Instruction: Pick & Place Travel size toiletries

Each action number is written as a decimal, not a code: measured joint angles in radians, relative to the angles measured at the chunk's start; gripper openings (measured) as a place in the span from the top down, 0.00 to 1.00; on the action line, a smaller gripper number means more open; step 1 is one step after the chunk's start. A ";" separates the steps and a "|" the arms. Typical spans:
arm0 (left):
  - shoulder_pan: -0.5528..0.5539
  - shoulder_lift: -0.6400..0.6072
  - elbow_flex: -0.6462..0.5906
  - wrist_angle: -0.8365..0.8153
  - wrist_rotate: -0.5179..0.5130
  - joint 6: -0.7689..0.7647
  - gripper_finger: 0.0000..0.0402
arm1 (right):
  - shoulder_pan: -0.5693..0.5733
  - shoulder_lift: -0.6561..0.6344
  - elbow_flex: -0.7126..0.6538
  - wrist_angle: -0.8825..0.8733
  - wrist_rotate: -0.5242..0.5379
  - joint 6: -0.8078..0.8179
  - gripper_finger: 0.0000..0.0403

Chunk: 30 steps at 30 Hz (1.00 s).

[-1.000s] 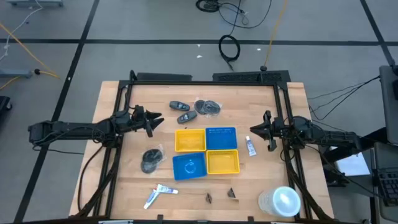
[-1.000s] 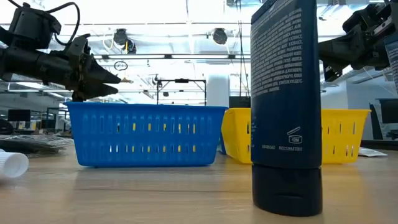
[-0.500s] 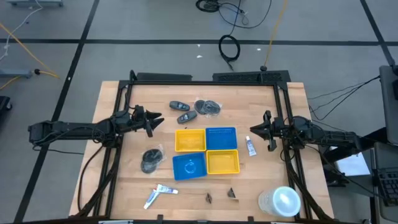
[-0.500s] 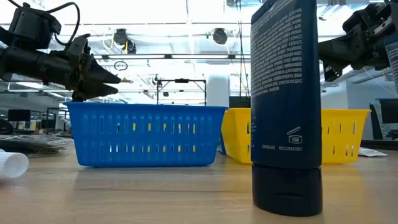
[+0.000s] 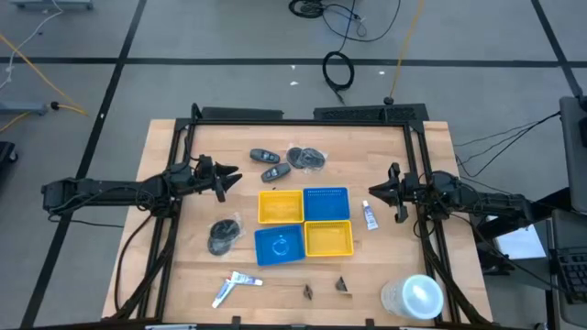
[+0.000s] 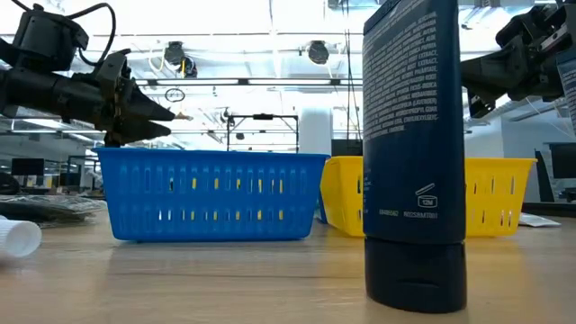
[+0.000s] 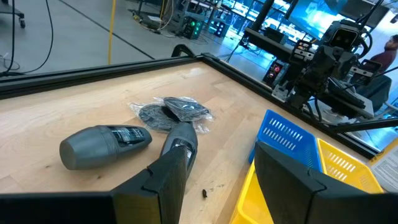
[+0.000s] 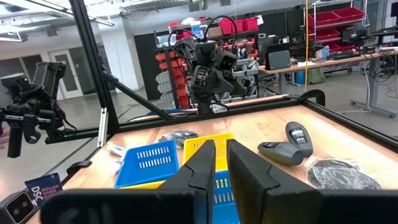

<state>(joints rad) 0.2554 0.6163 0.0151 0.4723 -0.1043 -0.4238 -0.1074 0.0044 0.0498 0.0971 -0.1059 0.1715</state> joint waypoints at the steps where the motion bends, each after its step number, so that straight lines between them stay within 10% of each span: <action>1: 0.000 0.000 0.000 0.000 0.000 0.000 0.54 | 0.000 0.000 0.000 0.000 0.000 0.000 0.91; 20: 0.000 0.000 0.000 0.013 -0.001 0.014 0.54 | 0.001 0.092 0.011 0.065 -0.036 0.221 0.93; 30: 0.000 0.000 0.000 0.073 -0.002 -0.006 0.54 | 0.011 0.466 0.314 -0.449 0.075 0.355 0.96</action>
<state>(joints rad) 0.2558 0.6163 0.0151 0.5453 -0.1062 -0.4294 -0.0966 0.4708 0.3641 -0.3524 -0.0307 0.5268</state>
